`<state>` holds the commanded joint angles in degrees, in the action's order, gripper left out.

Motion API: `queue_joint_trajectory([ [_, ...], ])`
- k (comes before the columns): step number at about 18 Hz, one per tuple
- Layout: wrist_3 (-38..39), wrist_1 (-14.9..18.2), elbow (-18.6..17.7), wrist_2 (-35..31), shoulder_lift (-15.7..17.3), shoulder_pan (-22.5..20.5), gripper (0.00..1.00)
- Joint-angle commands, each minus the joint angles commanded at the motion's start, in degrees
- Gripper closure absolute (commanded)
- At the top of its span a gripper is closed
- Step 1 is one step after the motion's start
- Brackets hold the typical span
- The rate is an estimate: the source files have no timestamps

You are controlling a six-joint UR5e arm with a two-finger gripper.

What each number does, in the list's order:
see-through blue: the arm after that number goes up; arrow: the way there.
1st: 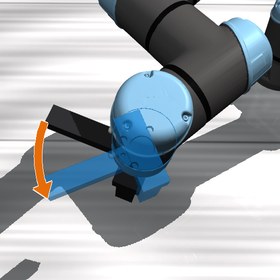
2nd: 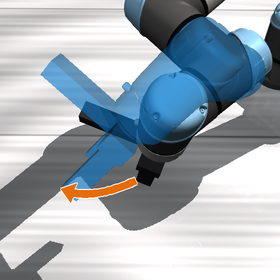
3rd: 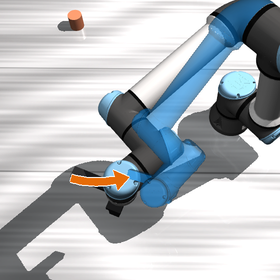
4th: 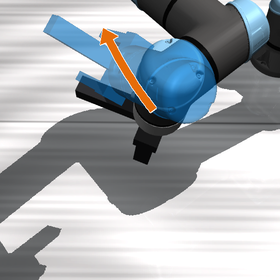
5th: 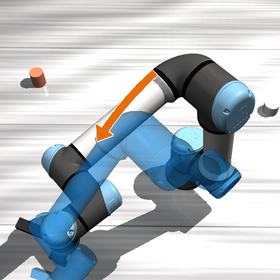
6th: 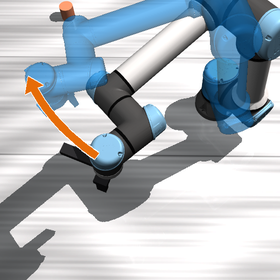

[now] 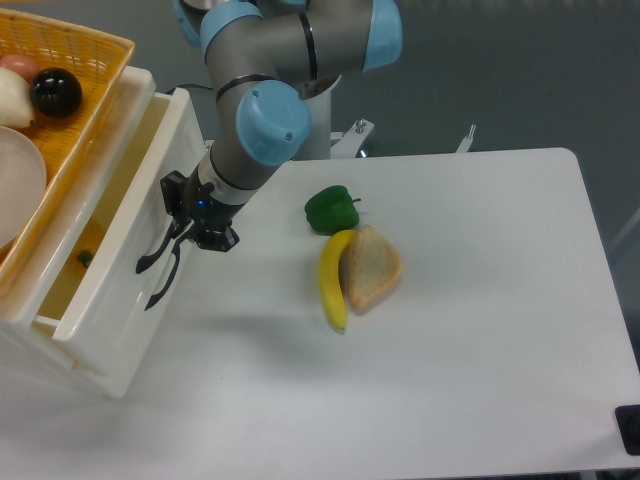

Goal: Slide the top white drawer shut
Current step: 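Push the drawer front with the gripper into the cabinet, then hold the gripper against the closed drawer front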

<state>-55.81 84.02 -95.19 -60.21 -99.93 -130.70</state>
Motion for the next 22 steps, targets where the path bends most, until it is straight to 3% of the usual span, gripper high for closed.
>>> queue_joint_trajectory([
  [22,1.4,-0.1,-1.0,2.3,-0.4,1.5,0.83],
])
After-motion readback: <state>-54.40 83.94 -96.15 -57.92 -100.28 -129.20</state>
